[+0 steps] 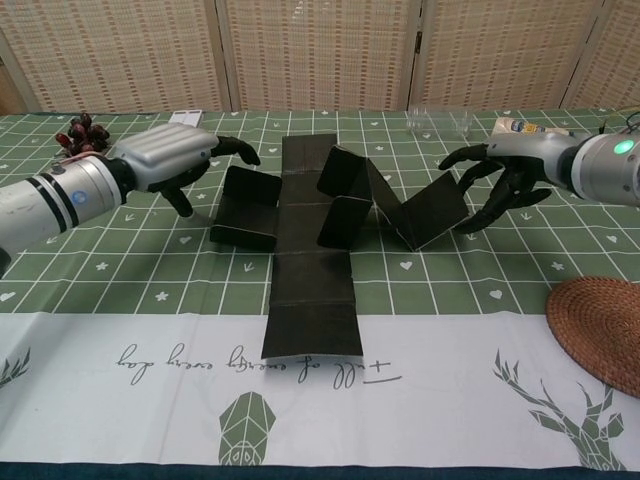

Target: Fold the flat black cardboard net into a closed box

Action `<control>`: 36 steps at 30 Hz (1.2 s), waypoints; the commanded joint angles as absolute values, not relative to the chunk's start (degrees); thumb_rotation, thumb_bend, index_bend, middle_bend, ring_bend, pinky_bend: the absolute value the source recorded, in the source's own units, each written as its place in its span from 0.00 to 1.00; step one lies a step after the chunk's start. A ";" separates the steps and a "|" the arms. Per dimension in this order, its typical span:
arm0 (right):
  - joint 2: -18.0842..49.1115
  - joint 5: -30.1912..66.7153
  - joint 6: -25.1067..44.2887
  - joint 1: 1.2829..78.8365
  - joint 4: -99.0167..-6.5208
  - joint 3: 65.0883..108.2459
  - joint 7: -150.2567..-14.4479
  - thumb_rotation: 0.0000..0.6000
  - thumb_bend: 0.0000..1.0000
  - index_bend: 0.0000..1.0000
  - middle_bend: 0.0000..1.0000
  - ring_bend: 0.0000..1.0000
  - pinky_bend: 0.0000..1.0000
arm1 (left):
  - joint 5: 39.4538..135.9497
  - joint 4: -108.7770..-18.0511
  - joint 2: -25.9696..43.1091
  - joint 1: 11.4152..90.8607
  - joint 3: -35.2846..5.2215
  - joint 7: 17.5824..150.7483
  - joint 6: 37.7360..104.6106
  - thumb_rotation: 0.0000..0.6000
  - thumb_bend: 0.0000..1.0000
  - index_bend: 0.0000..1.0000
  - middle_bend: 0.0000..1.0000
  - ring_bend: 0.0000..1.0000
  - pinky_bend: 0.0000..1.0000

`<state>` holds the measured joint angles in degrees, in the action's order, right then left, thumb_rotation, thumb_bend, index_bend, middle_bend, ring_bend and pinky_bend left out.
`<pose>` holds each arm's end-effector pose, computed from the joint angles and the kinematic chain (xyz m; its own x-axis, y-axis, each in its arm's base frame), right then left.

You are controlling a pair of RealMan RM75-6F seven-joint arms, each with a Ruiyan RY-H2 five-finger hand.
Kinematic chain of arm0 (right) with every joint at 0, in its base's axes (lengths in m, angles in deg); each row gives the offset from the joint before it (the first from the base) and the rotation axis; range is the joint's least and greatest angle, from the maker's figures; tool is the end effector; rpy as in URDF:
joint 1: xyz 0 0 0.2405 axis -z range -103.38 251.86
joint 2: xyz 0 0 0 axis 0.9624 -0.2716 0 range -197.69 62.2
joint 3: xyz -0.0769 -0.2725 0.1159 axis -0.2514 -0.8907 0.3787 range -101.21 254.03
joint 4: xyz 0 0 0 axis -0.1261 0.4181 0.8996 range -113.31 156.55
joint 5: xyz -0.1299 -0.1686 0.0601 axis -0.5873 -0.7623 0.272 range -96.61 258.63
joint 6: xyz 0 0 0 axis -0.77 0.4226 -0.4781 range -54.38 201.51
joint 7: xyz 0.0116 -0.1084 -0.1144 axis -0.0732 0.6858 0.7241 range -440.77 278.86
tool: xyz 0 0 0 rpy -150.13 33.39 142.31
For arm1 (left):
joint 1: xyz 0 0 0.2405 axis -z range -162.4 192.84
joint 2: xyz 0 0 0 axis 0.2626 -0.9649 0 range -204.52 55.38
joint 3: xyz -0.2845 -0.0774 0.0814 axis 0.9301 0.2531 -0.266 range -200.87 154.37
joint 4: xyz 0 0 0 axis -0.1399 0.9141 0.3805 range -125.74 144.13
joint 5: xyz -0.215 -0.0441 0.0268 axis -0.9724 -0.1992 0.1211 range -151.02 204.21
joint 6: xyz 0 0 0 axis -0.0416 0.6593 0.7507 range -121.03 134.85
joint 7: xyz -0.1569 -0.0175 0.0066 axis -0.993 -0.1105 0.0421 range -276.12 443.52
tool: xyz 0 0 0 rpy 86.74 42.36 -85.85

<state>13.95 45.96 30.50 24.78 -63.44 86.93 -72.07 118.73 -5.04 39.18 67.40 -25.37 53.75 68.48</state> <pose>-0.2095 -0.4307 -0.0061 0.0958 -0.5054 0.8576 -0.9931 0.0098 0.1167 -0.2044 0.4849 -0.0737 0.5491 0.0343 0.8351 0.6845 -0.5918 -0.4258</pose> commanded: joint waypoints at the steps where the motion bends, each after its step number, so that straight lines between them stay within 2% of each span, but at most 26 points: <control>1: 14.14 45.63 30.36 24.82 -63.54 87.21 -72.31 1.00 0.21 0.09 0.32 0.87 1.00 | 118.58 -5.32 39.21 67.51 -25.19 53.36 68.51 1.00 0.14 0.21 0.22 0.78 1.00; 36: 19.38 45.53 31.05 21.11 -62.61 88.36 -70.09 1.00 0.21 0.11 0.32 0.87 1.00 | 116.69 -10.81 39.56 69.73 -22.04 48.25 70.24 1.00 0.14 0.21 0.22 0.78 1.00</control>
<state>19.33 45.50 31.03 21.15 -62.62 88.39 -70.14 116.71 -10.80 39.55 69.71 -22.06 48.25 70.25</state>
